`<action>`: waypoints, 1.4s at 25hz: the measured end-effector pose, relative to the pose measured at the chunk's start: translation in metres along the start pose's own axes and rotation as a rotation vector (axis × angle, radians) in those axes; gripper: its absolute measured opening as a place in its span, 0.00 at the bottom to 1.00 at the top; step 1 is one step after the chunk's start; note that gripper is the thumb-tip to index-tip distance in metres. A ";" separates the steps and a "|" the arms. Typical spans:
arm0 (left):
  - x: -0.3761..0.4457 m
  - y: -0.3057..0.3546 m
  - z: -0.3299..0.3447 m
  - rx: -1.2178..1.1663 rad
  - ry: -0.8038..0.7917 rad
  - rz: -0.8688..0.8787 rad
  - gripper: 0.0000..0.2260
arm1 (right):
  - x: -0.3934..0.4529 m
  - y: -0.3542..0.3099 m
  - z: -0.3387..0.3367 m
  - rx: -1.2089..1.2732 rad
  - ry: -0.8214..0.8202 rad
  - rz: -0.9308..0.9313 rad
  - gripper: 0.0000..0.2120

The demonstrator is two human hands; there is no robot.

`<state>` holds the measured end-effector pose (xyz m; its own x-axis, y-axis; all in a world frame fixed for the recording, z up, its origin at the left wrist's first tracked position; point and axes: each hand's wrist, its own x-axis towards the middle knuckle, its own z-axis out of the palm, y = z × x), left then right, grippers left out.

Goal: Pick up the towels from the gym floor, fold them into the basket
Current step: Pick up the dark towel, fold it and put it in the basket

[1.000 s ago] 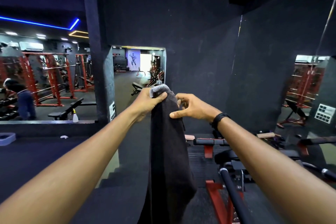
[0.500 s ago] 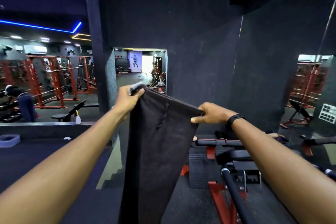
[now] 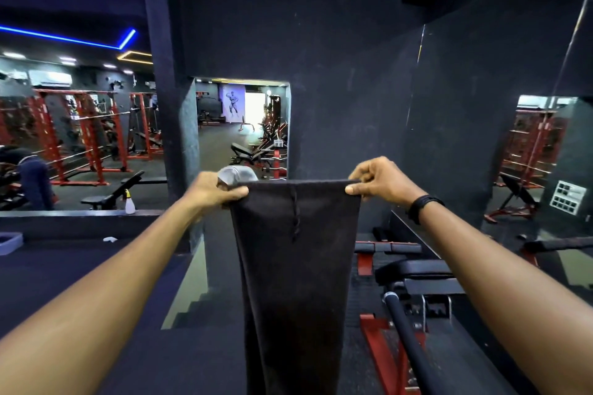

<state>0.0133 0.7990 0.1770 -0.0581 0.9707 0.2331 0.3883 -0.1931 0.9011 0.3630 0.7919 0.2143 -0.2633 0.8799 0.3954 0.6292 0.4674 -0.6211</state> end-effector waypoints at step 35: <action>-0.013 0.022 0.039 -0.213 -0.384 -0.240 0.16 | -0.010 0.025 0.002 0.671 -0.101 0.426 0.06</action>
<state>0.0589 0.7875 0.1799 0.2358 0.9660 -0.1055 0.2065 0.0563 0.9768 0.3801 0.7955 0.1936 -0.1846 0.9827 -0.0109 0.1250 0.0125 -0.9921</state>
